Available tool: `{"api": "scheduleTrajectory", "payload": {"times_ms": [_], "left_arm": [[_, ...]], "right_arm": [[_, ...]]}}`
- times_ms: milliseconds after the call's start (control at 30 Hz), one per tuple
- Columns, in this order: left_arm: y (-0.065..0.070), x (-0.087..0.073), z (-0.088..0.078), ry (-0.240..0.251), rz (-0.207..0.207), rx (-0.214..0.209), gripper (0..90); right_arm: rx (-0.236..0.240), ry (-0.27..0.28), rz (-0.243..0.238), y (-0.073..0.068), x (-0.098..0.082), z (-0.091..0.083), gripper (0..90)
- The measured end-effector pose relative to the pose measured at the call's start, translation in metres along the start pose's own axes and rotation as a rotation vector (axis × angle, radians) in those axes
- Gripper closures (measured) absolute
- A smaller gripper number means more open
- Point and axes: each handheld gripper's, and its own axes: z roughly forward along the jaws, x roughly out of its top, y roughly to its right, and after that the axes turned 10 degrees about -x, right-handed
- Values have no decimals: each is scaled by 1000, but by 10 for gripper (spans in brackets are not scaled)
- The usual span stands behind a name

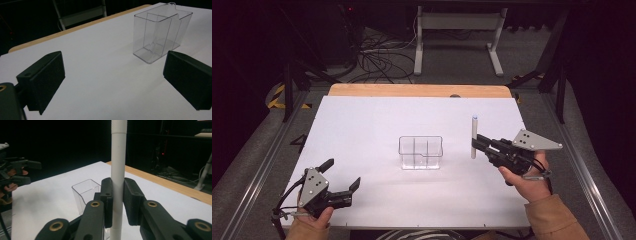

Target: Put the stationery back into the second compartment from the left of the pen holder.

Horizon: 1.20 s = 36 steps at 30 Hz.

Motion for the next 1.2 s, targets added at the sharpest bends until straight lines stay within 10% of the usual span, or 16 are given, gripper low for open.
{"api": "scheduleTrajectory", "payload": {"times_ms": [1200], "left_arm": [[-1, 0, 0, -3, -3, -7, 46]], "right_arm": [[-24, 22, 12, -42, 26, 56, 794]]}}
